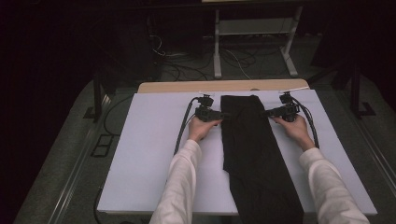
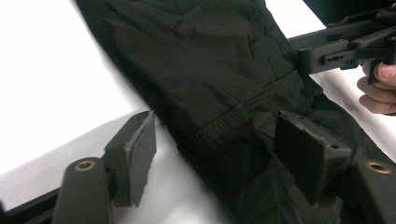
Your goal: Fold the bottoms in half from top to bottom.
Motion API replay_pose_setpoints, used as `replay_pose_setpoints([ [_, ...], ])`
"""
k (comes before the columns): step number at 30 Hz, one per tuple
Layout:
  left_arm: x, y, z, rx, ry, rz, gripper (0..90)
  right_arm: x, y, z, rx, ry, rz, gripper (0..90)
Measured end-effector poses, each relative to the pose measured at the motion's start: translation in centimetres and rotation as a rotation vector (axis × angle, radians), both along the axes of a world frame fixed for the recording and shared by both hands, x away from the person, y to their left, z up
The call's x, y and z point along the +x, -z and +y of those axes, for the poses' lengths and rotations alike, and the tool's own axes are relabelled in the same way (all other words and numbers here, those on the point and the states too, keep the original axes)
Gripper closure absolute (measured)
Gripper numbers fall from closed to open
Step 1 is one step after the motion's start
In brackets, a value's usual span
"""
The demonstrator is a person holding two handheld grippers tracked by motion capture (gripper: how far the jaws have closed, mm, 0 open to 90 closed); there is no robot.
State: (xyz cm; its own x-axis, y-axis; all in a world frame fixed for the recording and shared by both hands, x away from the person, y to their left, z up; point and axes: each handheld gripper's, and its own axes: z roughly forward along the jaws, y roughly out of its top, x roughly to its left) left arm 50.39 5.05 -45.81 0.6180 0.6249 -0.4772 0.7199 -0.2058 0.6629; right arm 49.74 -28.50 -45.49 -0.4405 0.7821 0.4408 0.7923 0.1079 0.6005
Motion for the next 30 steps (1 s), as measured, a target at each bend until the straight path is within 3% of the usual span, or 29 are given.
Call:
replay_pose_setpoints([
  [9,0.1,0.3,0.0,-0.002,-0.015,0.012,56.9,0.0,0.1,0.0,-0.009,0.005,0.004,74.6],
  [12,0.1,0.3,0.0,0.006,-0.014,0.010,65.9,0.0,0.1,-0.3,0.005,0.021,0.013,85.9],
  [23,0.1,0.2,0.1,-0.001,-0.029,0.027,82.6,-0.1,0.0,-0.6,0.035,0.029,0.024,88.2],
  [30,-0.3,-0.2,0.4,-0.020,-0.038,0.011,84.4,-0.7,-1.0,-0.5,0.070,0.026,0.001,88.5],
])
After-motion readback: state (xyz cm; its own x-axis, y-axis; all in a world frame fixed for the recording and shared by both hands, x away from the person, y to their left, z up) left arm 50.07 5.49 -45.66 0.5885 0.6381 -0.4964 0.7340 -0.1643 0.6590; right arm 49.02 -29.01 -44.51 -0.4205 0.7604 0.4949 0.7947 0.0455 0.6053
